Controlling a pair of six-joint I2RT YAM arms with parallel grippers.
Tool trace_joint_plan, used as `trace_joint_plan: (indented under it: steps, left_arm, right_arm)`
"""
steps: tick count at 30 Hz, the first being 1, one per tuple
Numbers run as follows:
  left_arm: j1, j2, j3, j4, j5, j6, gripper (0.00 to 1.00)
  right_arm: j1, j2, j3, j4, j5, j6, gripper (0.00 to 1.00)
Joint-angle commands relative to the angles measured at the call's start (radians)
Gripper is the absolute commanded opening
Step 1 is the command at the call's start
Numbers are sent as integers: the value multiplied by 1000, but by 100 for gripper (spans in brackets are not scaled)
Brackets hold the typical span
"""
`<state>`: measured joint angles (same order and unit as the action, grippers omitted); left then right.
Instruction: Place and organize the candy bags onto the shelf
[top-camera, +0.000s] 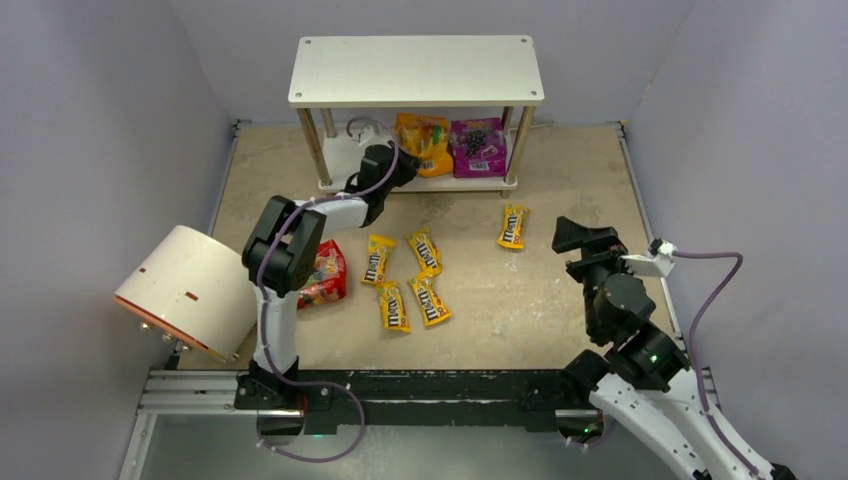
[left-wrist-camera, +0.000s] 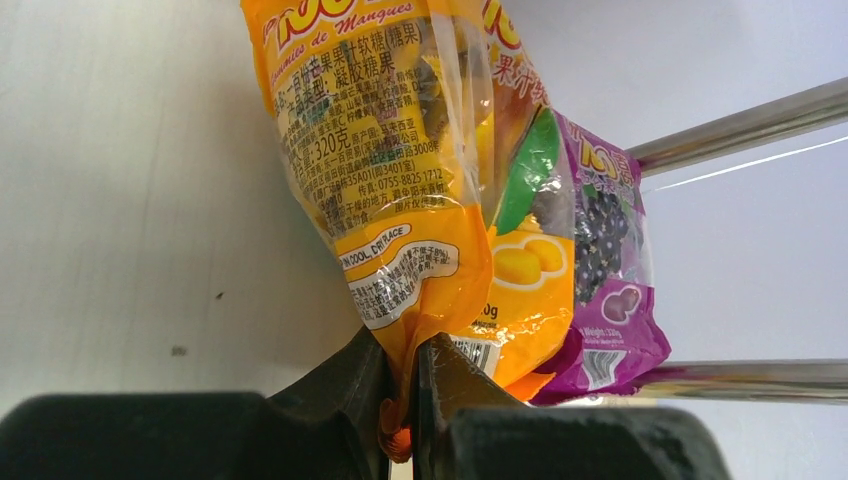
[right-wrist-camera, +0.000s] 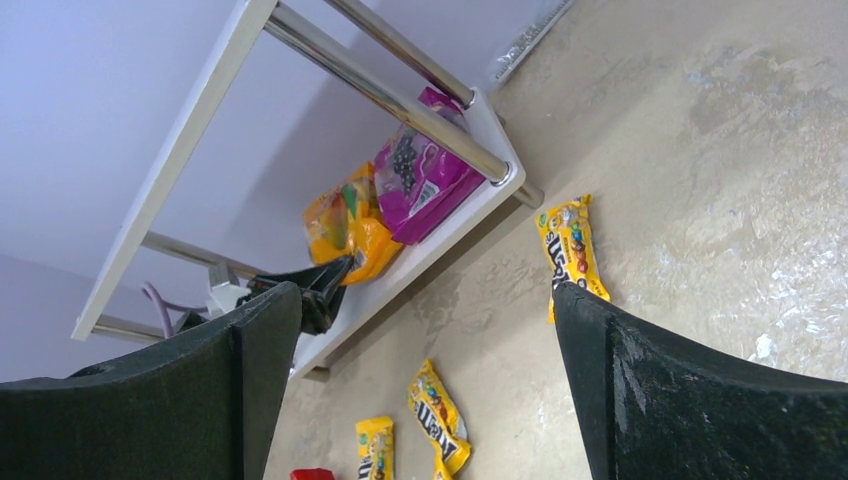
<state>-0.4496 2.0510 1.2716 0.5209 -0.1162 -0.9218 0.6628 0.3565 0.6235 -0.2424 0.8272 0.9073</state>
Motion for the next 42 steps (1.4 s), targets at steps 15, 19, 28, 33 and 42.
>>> trace_joint_plan:
  steps: [15, 19, 28, 33, 42]
  left_arm:
    - [2, 47, 60, -174, 65, 23, 25]
    - [3, 13, 61, -221, 34, 57, 30]
    - [3, -87, 48, -303, 18, 137, 47]
    - [3, -156, 8, -345, 6, 163, 59]
    - [-31, -382, -147, -452, 73, 208, 76]
  right_arm:
    - [4, 23, -19, 27, 17, 17, 96]
    - [4, 47, -18, 41, -11, 15, 96]
    - [4, 89, -15, 63, -57, 13, 96]
    - [4, 99, -9, 56, -70, 11, 97]
    - [4, 85, -15, 56, -85, -67, 99]
